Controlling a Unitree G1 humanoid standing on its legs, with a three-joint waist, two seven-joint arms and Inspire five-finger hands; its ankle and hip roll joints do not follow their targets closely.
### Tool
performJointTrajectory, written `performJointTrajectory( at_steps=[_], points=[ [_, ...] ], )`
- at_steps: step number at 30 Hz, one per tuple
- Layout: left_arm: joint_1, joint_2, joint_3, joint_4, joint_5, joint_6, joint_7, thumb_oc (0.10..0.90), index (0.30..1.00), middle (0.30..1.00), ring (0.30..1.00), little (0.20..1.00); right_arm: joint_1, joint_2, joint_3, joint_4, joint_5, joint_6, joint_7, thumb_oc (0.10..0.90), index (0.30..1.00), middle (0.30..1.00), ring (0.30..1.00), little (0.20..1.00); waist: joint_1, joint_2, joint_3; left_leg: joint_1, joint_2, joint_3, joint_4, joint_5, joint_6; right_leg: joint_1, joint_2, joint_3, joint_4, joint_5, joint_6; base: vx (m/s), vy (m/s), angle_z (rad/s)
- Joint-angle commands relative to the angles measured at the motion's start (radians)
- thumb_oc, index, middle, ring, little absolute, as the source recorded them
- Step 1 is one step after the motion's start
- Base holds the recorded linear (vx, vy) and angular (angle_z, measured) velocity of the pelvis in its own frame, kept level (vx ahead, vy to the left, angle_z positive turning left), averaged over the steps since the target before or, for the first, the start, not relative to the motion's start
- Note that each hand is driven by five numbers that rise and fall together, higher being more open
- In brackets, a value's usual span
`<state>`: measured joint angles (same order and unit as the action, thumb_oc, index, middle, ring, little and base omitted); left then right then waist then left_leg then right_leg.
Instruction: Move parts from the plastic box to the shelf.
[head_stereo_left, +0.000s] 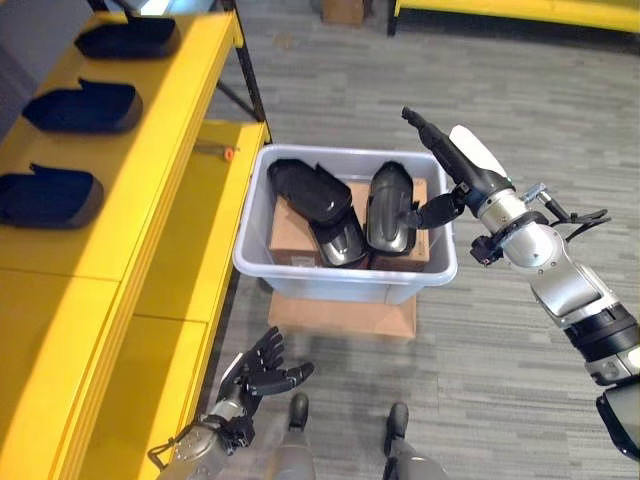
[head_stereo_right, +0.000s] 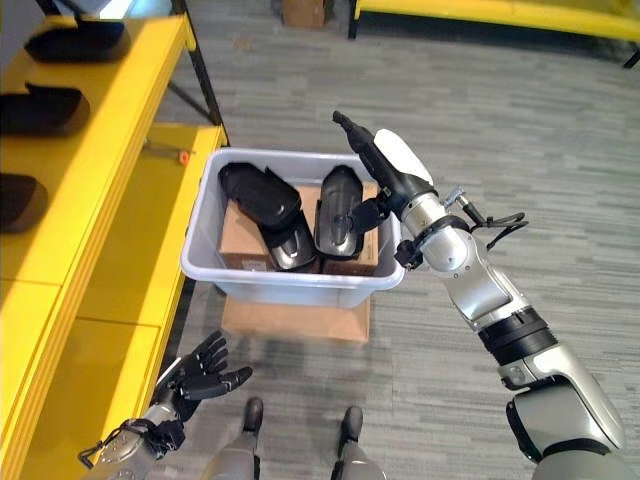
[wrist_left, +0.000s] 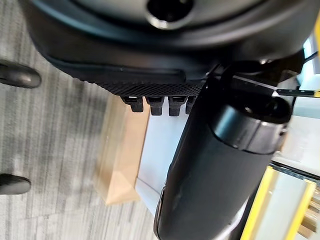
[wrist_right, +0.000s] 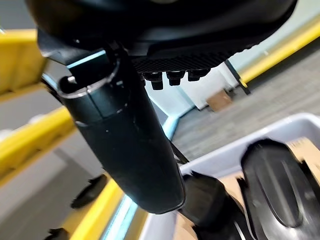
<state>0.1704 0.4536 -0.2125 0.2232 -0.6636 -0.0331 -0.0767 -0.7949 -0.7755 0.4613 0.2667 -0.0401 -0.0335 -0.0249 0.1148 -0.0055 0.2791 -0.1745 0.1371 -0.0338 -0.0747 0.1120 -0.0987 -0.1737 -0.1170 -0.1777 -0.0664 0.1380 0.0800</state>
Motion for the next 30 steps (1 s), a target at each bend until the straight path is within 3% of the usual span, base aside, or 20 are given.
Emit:
performJointTrajectory(
  at_steps=[1,9,30],
  points=[
    [-0.036,0.061,-0.014,-0.099,-0.027,-0.086,-0.003,0.9,1.0,1.0,1.0,1.0,-0.197,0.003,0.022,0.021,-0.036,-0.035,-0.075,0.9,1.0,1.0,1.0,1.0,0.005,-0.028,-0.02,0.008,0.059,-0.026,0.071,-0.099,0.014,-0.057,-0.118,0.036,0.143,-0.096,0.061,-0.07,0.007,0.0],
    [-0.068,0.062,-0.029,-0.101,-0.047,-0.097,0.035,0.9,1.0,1.0,1.0,1.0,-0.375,0.072,0.122,0.208,-0.037,0.006,-0.099,0.9,1.0,1.0,1.0,1.0,0.02,-0.04,0.038,-0.045,0.059,-0.031,0.098,-0.093,0.015,-0.102,-0.117,0.041,0.159,-0.082,0.056,-0.03,0.0,0.0],
    [-0.113,0.071,-0.04,-0.108,-0.054,-0.113,0.08,0.9,1.0,1.0,1.0,1.0,-0.491,0.127,0.166,0.375,-0.095,0.048,-0.162,0.9,1.0,1.0,1.0,1.0,0.032,-0.055,0.102,-0.128,0.052,-0.051,0.153,-0.102,0.019,-0.154,-0.119,0.034,0.18,-0.076,0.052,0.0,0.002,0.02]
  ],
)
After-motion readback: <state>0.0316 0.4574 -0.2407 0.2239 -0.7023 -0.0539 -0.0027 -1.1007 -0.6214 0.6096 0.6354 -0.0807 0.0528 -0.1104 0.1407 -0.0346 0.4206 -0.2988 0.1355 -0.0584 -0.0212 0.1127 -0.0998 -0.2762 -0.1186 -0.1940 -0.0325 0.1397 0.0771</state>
